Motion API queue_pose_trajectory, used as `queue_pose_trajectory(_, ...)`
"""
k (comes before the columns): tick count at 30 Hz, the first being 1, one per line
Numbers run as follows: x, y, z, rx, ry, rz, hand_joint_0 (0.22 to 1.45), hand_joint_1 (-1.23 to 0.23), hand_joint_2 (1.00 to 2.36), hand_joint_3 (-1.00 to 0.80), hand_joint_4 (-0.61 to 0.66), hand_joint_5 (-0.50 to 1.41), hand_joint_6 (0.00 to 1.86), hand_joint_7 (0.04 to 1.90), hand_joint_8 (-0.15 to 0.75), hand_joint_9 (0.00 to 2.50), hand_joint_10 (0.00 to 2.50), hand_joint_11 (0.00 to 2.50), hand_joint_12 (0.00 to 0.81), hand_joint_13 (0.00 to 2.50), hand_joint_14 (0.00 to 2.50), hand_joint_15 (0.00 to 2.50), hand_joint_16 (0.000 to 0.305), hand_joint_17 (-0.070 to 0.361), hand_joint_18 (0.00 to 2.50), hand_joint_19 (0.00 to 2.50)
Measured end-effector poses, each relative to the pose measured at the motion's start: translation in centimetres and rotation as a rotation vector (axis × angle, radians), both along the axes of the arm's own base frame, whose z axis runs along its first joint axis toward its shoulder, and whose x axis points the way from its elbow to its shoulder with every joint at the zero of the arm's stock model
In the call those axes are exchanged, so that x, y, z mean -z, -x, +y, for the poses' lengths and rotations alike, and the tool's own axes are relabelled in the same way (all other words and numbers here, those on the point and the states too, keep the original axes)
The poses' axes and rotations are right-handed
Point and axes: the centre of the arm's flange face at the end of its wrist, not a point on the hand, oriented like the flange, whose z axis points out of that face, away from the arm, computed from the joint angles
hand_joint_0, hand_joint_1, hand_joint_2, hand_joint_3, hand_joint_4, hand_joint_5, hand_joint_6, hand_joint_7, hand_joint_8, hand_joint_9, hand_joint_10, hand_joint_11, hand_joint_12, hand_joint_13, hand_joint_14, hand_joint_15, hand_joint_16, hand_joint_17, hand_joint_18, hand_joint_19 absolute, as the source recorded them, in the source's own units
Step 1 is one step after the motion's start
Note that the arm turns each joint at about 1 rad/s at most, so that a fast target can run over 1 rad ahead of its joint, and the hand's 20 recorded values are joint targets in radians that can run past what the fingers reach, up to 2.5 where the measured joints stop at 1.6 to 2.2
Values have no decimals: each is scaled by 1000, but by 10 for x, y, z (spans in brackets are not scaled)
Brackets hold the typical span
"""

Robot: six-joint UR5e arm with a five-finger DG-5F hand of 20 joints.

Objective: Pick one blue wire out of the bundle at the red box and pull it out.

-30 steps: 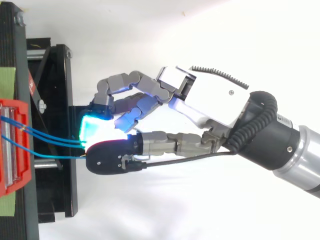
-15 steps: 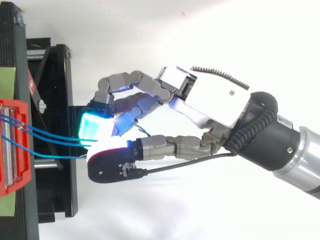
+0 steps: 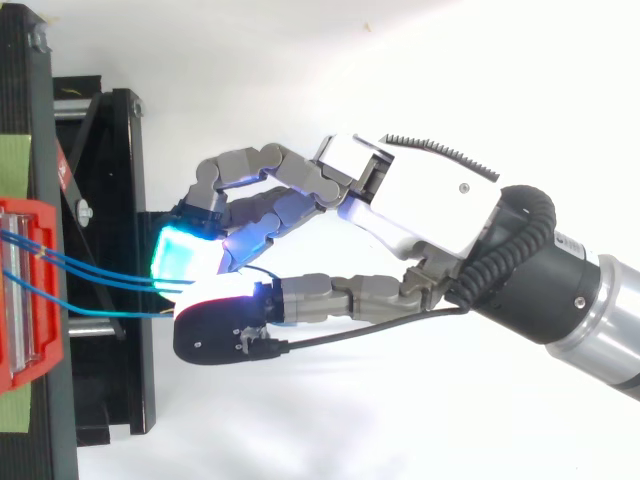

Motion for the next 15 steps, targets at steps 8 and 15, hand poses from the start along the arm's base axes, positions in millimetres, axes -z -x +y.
queue_pose_trajectory(8, 0, 0, 0, 0, -1, -1, 765, -855, 1007, -321, 186, -153, 745, 1037, 215, 992, 24, 767, 324, 628, 16, 356, 48, 107, 532, 374)
queue_pose_trajectory(15, -1, 0, 0, 0, -13, -7, 831, -705, 1013, -258, 184, -89, 606, 1314, 211, 1045, 27, 744, 320, 617, 16, 381, 46, 103, 456, 476)
